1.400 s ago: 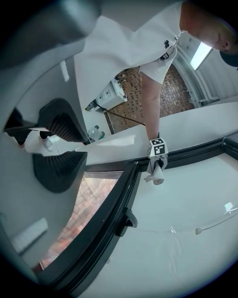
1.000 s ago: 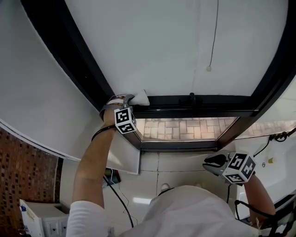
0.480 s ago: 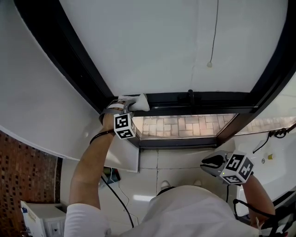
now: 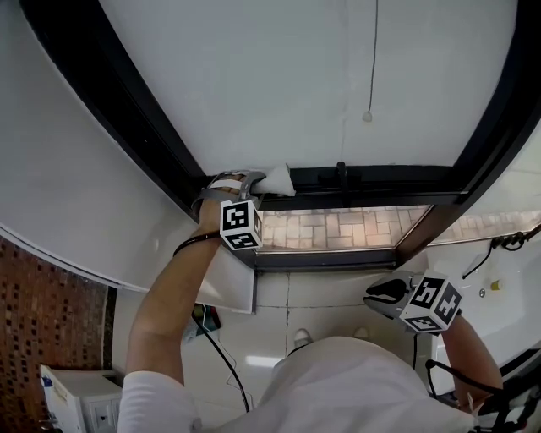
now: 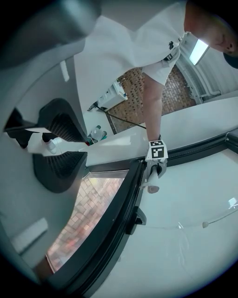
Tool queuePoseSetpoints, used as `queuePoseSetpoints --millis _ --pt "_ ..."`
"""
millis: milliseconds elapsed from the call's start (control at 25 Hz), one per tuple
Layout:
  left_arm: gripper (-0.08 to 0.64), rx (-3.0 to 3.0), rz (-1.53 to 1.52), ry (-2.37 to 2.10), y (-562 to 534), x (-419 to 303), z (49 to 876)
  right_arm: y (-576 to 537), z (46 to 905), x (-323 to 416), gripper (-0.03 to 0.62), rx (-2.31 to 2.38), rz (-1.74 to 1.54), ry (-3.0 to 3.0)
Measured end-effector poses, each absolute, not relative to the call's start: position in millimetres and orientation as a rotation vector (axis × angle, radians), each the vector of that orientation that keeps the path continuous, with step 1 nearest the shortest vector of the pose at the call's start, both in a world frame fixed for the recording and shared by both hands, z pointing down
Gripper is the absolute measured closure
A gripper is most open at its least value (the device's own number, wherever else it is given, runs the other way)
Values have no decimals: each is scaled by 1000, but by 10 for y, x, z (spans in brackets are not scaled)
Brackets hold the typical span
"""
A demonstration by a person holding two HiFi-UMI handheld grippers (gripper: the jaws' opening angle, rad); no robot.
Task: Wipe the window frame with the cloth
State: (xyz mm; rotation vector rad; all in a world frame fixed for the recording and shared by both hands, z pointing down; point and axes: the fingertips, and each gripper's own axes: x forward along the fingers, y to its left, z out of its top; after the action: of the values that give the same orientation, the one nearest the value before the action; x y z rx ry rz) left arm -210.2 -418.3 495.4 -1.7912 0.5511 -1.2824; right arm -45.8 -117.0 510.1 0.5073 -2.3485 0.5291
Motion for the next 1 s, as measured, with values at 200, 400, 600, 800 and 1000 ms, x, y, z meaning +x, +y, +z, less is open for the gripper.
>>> queuePoseSetpoints --millis 200,400,600,800,1000 --pt "466 -1795 -1284 576 -4312 -1851 4933 -1167 5065 -336 526 536 513 -2356" --pt "466 -1813 -1317 601 -4484 -1668 5028 -1138 5071 -159 526 573 521 -2350" --pt "466 -1817 -1365 583 -4522 -1568 5252 -1114 5098 -51 526 595 541 -2352" --pt "466 -1810 -1383 545 -4444 -1543 5389 -1091 5151 1 526 598 573 -2359" --pt "466 -1823 -1371 490 -4250 -1498 5470 -1088 5156 -7 526 586 586 -2381"
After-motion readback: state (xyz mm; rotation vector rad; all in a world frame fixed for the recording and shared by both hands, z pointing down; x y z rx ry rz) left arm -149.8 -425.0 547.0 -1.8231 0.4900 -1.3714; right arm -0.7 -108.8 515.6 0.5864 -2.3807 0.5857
